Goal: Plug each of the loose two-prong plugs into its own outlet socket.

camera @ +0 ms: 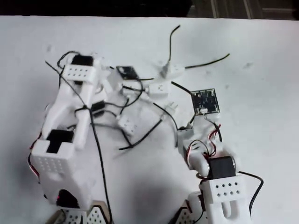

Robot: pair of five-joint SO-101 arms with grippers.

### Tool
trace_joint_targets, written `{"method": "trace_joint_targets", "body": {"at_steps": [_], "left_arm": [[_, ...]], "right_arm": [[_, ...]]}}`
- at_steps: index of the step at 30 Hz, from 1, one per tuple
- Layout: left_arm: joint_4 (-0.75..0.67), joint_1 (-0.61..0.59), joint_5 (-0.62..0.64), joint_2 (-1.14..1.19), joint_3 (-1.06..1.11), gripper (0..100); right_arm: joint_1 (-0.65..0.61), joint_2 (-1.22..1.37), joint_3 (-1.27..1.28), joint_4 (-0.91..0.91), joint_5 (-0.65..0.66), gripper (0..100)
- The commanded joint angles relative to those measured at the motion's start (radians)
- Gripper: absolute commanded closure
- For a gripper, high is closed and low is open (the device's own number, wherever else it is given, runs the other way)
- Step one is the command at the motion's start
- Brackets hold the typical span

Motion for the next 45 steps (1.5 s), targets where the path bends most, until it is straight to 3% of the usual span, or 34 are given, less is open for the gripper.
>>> {"method": "trace_joint_targets", "body": {"at_steps": [1, 12, 18, 25, 31, 35, 45], "left_arm": [[-0.026, -0.045, 0.012, -0.127, 0.164, 98], [-0.252, -0.081, 0.014, -0.466, 0.644, 96], [-0.292, -0.082, 0.104, -0.613, 0.638, 76], [-0.318, 0.018, -0.078, -0.638, 0.638, 76], [-0.477, 0.105, -0.186, -0.636, 0.726, 75], [-0.571, 0.170, -0.215, -0.636, 0.802, 75], [-0.637, 0.225, -0.212, -0.561, 0.798, 75]], "right_arm": [[0.002, -0.002, -0.005, -0.010, 0.000, 98.1], [0.001, 0.001, -0.005, -0.010, 0.000, 98.1], [0.001, 0.005, -0.005, -0.012, 0.000, 98.1], [0.001, 0.005, -0.005, -0.013, 0.002, 98.1], [0.001, 0.005, -0.005, -0.015, 0.002, 98.1], [0.001, 0.005, -0.005, -0.015, 0.002, 98.1], [0.001, 0.005, -0.005, -0.013, 0.002, 98.1]]}}
